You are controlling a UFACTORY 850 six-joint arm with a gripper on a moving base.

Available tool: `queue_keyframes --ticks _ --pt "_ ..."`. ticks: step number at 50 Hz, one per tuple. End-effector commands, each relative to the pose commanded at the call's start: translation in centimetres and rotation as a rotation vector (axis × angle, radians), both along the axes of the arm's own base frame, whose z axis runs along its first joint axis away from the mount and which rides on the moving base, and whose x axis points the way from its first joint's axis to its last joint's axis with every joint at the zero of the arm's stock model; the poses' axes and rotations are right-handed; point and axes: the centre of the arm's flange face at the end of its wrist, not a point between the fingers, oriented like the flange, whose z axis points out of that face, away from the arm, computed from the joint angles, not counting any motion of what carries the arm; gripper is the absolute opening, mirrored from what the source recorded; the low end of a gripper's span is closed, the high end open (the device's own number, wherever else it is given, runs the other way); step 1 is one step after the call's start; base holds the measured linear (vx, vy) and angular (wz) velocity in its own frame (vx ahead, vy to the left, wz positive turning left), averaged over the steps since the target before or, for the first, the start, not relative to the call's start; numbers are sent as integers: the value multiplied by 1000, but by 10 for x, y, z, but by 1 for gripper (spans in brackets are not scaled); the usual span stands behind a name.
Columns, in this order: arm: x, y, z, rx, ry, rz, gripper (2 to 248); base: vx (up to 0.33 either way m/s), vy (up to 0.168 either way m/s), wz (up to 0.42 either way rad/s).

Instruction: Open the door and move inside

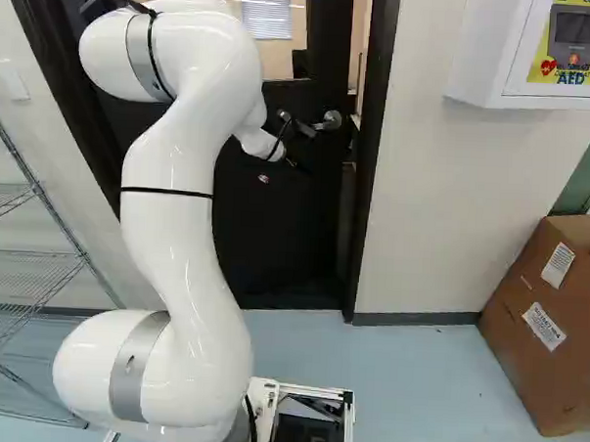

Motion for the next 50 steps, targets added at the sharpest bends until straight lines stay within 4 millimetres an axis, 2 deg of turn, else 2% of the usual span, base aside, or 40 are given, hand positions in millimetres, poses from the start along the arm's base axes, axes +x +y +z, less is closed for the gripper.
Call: queue_keyframes --ticks 29,50 --pt "4 57 2 -147 -21 253 247 0 0 0" --pt "18 101 1 -285 -60 467 247 0 0 0"
